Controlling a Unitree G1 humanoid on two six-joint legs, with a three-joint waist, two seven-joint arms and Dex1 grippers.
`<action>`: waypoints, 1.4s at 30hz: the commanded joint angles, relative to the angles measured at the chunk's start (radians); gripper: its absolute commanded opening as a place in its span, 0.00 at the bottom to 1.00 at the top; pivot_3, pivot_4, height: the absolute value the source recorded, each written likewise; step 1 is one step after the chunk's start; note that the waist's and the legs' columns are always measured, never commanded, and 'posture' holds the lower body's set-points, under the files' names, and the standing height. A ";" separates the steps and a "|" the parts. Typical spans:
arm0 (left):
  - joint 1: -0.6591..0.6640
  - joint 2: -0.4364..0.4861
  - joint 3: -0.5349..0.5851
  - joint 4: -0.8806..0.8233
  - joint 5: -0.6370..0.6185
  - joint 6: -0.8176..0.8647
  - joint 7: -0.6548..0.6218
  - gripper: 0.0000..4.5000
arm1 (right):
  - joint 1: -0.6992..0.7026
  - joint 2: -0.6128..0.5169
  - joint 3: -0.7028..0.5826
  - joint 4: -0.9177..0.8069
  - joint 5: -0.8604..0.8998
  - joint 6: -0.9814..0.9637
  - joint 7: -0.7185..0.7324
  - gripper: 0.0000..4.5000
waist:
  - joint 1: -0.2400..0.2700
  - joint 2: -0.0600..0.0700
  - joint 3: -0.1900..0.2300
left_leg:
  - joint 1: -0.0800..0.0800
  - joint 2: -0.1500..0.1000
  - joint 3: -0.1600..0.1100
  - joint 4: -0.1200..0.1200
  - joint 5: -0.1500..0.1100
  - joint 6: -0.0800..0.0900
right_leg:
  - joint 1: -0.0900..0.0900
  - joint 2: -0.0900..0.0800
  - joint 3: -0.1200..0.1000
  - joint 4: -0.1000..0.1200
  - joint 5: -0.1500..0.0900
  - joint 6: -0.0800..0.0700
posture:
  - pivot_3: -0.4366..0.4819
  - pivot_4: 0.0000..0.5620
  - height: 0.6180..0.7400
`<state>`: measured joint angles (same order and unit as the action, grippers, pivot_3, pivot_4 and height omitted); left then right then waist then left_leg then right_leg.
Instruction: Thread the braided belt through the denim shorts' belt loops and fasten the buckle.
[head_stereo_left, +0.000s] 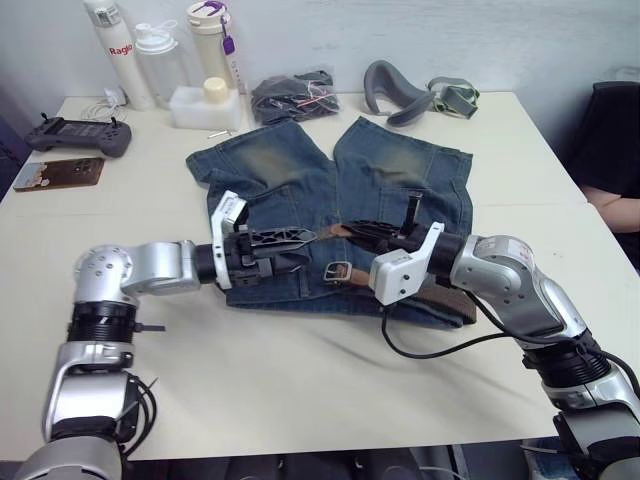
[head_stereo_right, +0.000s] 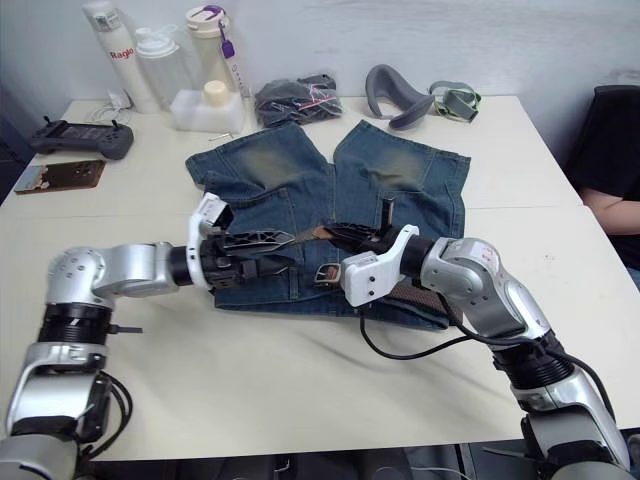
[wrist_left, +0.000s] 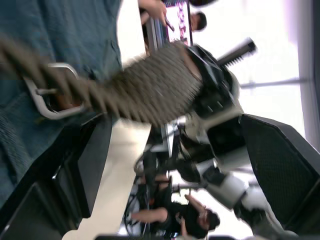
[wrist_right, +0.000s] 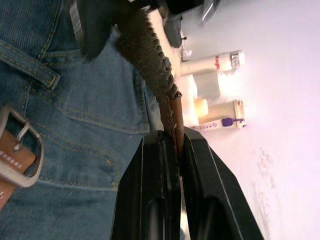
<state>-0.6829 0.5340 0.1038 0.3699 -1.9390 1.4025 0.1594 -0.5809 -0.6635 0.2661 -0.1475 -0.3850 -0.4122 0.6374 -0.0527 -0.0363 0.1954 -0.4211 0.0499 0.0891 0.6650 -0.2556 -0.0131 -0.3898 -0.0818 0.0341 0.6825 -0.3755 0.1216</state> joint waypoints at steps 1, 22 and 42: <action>0.067 -0.121 0.127 -0.119 -0.033 -0.081 0.168 0.99 | 0.012 -0.001 -0.046 -0.050 -0.030 0.002 -0.042 0.00 | 0.001 -0.001 0.000 | 0.000 0.000 0.000 0.000 0.000 0.000 | 0.000 0.000 0.000 0.000 0.000 0.000 | 0.48 0.27 1.00; 0.426 -0.763 0.185 -0.974 -0.033 -0.826 1.125 0.99 | 0.010 0.024 -0.031 -0.023 -0.075 0.002 -0.082 0.00 | 0.028 -0.002 0.000 | 0.033 -0.002 -0.001 -0.003 -0.011 0.000 | 0.048 0.007 -0.002 -0.031 0.001 0.001 | 0.48 0.27 1.00; 0.385 -0.503 0.377 -0.468 -0.033 -0.272 0.529 0.99 | 0.026 0.040 -0.035 -0.068 -0.082 0.026 -0.077 0.00 | 0.024 -0.002 0.000 | 0.034 -0.001 -0.001 -0.008 -0.012 0.000 | 0.048 0.008 -0.003 -0.038 0.001 0.002 | 0.48 0.27 1.00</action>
<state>-0.2881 0.0038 0.4464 -0.1433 -1.9609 1.0539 0.7731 -0.5524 -0.6299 0.2470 -0.1651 -0.4708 -0.3875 0.5688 -0.0287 -0.0381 0.1954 -0.3872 0.0484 0.0883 0.6566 -0.2672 -0.0135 -0.3419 -0.0734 0.0314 0.6448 -0.3744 0.1231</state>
